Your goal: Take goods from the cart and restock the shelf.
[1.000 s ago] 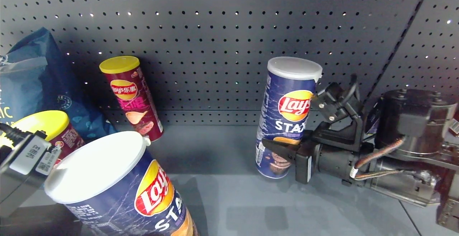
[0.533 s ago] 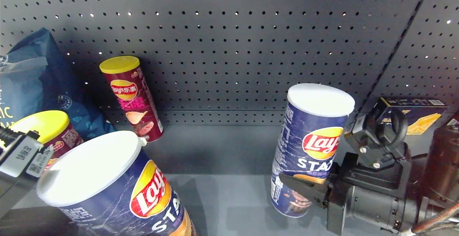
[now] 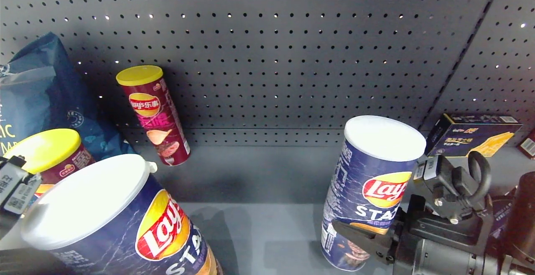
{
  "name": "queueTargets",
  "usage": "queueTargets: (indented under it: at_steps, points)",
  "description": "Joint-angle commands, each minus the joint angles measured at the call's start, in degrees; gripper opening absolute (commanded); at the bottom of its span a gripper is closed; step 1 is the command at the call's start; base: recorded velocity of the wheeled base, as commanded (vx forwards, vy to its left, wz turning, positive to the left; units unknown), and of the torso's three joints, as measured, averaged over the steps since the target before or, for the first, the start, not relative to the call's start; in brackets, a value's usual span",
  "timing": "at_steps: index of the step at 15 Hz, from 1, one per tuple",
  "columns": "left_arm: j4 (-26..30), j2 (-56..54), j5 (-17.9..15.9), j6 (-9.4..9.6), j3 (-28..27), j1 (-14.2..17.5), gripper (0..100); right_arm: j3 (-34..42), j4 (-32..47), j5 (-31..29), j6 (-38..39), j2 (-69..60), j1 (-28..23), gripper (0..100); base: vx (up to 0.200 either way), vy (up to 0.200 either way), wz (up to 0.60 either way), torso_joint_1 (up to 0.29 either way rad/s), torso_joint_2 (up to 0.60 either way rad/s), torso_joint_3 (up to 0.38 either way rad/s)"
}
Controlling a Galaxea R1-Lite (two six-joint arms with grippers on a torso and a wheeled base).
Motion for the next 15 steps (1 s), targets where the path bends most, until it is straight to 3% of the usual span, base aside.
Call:
queueTargets:
  at_steps: [1,5,15]
  points:
    - [0.0,0.0,0.0,0.03,0.0,0.0,0,0.1,-1.3,0.0,0.0,2.3,0.0,0,0.0,0.0,0.0,0.0,0.0,0.0]
    - [0.0,0.0,0.0,-0.05,0.0,0.1,0,0.0,-4.8,0.0,0.0,5.9,0.0,0,0.0,0.0,0.0,0.0,0.0,0.0]
    - [-0.1,0.1,0.0,0.03,0.1,0.2,0,-0.4,-4.9,0.0,0.0,7.2,1.3,0,0.0,0.0,0.0,0.0,0.0,0.0]
